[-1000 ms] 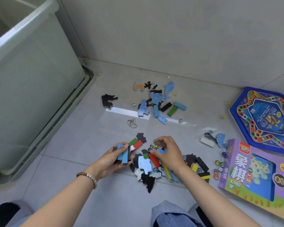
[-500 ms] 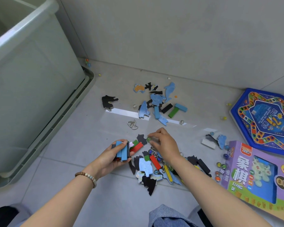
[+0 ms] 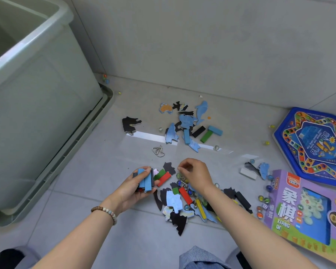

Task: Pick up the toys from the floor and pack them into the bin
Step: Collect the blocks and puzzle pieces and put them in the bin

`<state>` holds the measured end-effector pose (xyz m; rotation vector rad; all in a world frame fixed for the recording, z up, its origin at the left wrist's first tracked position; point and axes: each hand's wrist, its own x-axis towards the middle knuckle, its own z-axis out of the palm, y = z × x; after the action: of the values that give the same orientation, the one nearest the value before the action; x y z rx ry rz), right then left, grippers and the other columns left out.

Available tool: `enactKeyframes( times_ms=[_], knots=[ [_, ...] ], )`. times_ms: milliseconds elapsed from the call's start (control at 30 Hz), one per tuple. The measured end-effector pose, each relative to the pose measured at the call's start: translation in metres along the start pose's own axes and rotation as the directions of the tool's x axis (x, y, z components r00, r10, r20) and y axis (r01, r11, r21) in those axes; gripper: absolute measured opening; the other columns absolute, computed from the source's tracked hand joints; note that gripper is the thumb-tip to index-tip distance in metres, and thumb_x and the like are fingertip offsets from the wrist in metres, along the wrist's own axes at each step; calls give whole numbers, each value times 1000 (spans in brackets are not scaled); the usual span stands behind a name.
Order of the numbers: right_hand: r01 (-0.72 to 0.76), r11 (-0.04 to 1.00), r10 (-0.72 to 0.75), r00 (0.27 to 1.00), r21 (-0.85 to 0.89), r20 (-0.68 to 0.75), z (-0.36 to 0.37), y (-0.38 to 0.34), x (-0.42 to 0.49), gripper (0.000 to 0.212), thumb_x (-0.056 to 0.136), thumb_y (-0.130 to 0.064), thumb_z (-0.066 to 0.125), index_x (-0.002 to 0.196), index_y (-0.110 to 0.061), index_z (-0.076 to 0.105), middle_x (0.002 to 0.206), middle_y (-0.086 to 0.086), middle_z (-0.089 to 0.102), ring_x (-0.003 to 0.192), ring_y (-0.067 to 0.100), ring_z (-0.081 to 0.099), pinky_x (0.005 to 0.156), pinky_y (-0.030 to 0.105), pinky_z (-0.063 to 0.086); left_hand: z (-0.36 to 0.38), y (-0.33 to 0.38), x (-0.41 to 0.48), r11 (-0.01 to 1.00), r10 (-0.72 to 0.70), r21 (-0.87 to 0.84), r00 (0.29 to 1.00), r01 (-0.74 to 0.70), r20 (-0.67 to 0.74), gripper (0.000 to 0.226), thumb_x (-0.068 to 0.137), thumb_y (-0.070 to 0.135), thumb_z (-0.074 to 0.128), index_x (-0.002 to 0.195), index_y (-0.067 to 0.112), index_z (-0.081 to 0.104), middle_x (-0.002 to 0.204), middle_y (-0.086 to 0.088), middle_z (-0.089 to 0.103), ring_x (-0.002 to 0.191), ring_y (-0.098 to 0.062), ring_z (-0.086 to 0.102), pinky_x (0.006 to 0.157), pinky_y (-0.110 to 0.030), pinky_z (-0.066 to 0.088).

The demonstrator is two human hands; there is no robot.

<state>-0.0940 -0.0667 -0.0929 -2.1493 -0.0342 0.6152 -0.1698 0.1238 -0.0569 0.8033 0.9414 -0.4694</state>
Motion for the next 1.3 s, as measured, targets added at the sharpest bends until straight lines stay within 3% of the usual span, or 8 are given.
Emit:
enactKeyframes(
  times_ms=[333,633,800,867,967,1133,1200,1300],
  knots=[
    [150,956,-125,986,-251,114,7,4,-19,30,77,-32,74,105,-27,65,106,-11,51,87,4,46,76,20,43,2,-6,1,999,-16,38,1000,17,-14,23,87,22,63,108,15,55,103,-17,64,82,-24,70,65,-35,61],
    [170,963,-147,982,-207,120,17,6,-23,11,82,-20,69,93,-16,69,90,-7,56,78,7,51,75,15,42,-6,-14,2,999,-15,43,1000,16,-23,14,89,20,61,102,16,56,87,-10,69,73,-20,71,59,-31,59],
    [-101,970,102,995,221,6,10,0,-20,9,82,-8,69,88,-13,72,83,-3,68,74,6,63,68,8,48,-8,-14,4,999,-13,44,1000,14,-13,13,89,20,61,101,17,56,76,-6,73,76,-21,71,66,-32,60],
    [-261,803,276,960,536,54,0,-7,-15,12,83,-4,67,93,-10,71,82,1,70,68,6,65,63,11,52,-8,-14,4,999,-16,40,1000,17,-14,14,89,21,61,102,17,56,76,-7,74,77,-20,71,67,-33,60],
    [-386,301,347,896,872,277,-17,-14,-10,18,86,2,58,101,-5,66,88,6,71,75,10,68,63,15,56,-8,-13,5,999,-21,30,1000,21,-15,17,88,21,62,103,16,57,78,-8,73,77,-21,71,67,-33,60],
    [-417,-96,194,883,904,428,-26,-22,-9,16,81,-14,57,94,-7,64,87,7,67,67,14,62,53,20,53,-7,-15,7,999,-19,26,1000,19,-7,17,88,22,62,104,16,56,88,-11,70,83,-23,70,76,-36,58],
    [-455,101,235,875,885,423,-27,-24,-5,18,91,-22,51,85,-9,62,80,5,61,64,13,57,49,20,49,-8,-16,8,1000,-18,23,1000,18,-4,19,88,22,62,105,17,56,92,-12,69,85,-23,70,78,-37,57],
    [-347,772,250,936,533,247,-25,-24,-6,16,92,-23,56,85,-13,66,75,0,57,62,10,49,52,15,43,-8,-15,7,999,-28,18,1000,28,-1,21,87,22,63,106,17,56,94,-14,69,85,-23,70,75,-36,58]
  ],
)
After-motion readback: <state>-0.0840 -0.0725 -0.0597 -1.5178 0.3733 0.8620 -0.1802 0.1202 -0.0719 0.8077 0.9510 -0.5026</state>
